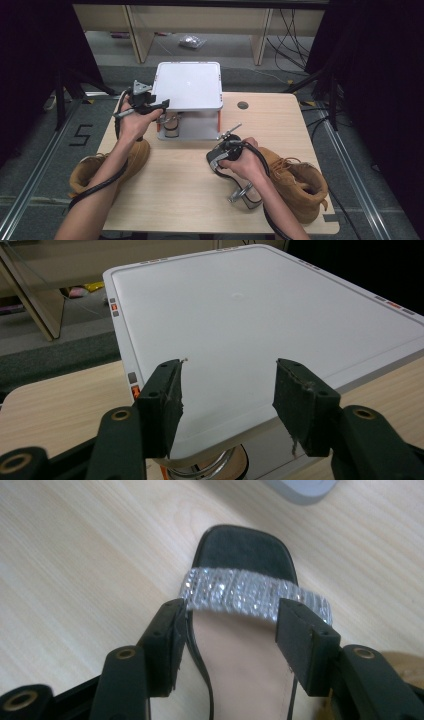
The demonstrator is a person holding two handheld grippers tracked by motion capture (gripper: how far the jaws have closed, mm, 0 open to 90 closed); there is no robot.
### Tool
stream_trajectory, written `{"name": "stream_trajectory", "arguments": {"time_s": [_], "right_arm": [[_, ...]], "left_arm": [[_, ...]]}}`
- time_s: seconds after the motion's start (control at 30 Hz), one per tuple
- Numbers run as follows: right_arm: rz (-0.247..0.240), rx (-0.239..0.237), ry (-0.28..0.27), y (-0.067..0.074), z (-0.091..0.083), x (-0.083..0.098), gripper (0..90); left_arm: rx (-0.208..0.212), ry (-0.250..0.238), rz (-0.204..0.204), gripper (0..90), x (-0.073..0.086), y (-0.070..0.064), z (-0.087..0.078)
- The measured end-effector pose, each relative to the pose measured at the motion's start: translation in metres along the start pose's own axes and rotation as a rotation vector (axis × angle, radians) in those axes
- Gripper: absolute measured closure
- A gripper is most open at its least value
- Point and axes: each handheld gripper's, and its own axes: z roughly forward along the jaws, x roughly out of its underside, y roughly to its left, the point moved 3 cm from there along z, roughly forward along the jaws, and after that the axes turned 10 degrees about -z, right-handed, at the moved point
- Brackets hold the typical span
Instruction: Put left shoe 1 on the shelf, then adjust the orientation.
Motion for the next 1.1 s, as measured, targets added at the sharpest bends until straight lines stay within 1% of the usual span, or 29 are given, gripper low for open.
{"name": "stream_trajectory", "arguments": {"time_s": [0.03,0.1,0.17,0.2,0.23,0.33,0.4,0.43,0.47,0.5,0.53,0.57,0.63,0.67,0.7,0.73,0.77,0.8,0.87,0.9,0.93,1.03,1.1], "right_arm": [[0.012,-0.001,0.006,0.000,-0.002,0.002,45.8],[0.031,-0.004,0.005,-0.002,-0.004,0.005,45.1],[0.025,0.004,0.003,-0.006,-0.006,0.008,44.6],[0.049,0.002,0.010,-0.008,-0.006,0.010,44.4],[0.052,-0.006,0.013,-0.009,-0.007,0.011,44.2],[0.062,-0.008,0.021,-0.012,-0.009,0.015,43.6],[0.079,-0.018,0.037,-0.012,-0.011,0.017,43.2],[0.068,-0.005,0.038,-0.014,-0.010,0.018,43.0],[0.068,-0.005,0.043,-0.015,-0.010,0.019,42.7],[0.070,-0.019,0.050,-0.016,-0.009,0.020,42.3],[0.060,-0.016,0.060,-0.016,-0.009,0.021,42.1],[0.074,-0.021,0.061,-0.016,-0.009,0.022,41.6],[0.077,-0.022,0.068,-0.017,-0.010,0.023,41.1],[0.068,-0.022,0.073,-0.018,-0.010,0.025,40.4],[0.100,-0.037,0.093,-0.015,-0.012,0.025,40.2],[0.102,-0.035,0.095,-0.015,-0.012,0.025,40.0],[0.078,-0.044,0.085,-0.017,-0.012,0.026,39.7],[0.106,-0.052,0.103,-0.015,-0.013,0.027,39.3],[0.078,-0.064,0.102,-0.016,-0.013,0.028,38.6],[0.075,-0.066,0.102,-0.015,-0.013,0.028,38.5],[0.080,-0.054,0.095,-0.014,-0.014,0.028,38.5],[0.071,-0.062,0.108,-0.012,-0.014,0.029,36.9],[0.066,-0.055,0.107,-0.012,-0.013,0.030,36.3]], "left_arm": [[0.005,-0.007,-0.003,43.7,0.000,-0.001,0.000],[0.007,-0.003,-0.001,43.4,-0.001,-0.001,-0.001],[0.005,-0.003,-0.001,43.2,-0.001,-0.001,0.001],[0.004,-0.004,-0.001,43.2,-0.001,-0.001,0.001],[0.004,-0.007,-0.003,43.2,-0.001,-0.002,0.002],[0.011,-0.008,-0.009,43.3,0.000,-0.002,0.003],[0.009,-0.005,-0.006,43.5,0.000,-0.001,0.004],[0.007,-0.001,-0.006,43.8,0.001,0.000,0.005],[0.006,0.001,-0.009,44.3,0.001,0.000,0.006],[0.009,-0.005,-0.013,45.4,0.002,0.001,0.008],[0.007,-0.004,-0.016,45.8,0.002,0.002,0.008],[0.006,-0.003,-0.018,46.1,0.002,0.002,0.009],[0.006,-0.001,-0.023,46.4,0.003,0.003,0.010],[0.007,-0.004,-0.024,46.8,0.002,0.003,0.010],[0.007,-0.005,-0.024,47.1,0.002,0.003,0.011],[0.008,-0.012,-0.026,47.4,0.001,0.003,0.011],[0.016,-0.022,-0.029,47.5,0.000,0.003,0.012],[0.015,-0.024,-0.028,47.5,-0.001,0.003,0.013],[0.018,-0.033,-0.030,47.7,-0.002,0.003,0.014],[0.019,-0.036,-0.029,47.8,-0.003,0.004,0.015],[0.019,-0.036,-0.031,47.9,-0.003,0.004,0.016],[0.016,-0.031,-0.034,47.4,-0.002,0.006,0.020],[0.012,-0.030,-0.039,47.2,-0.002,0.008,0.021]]}}
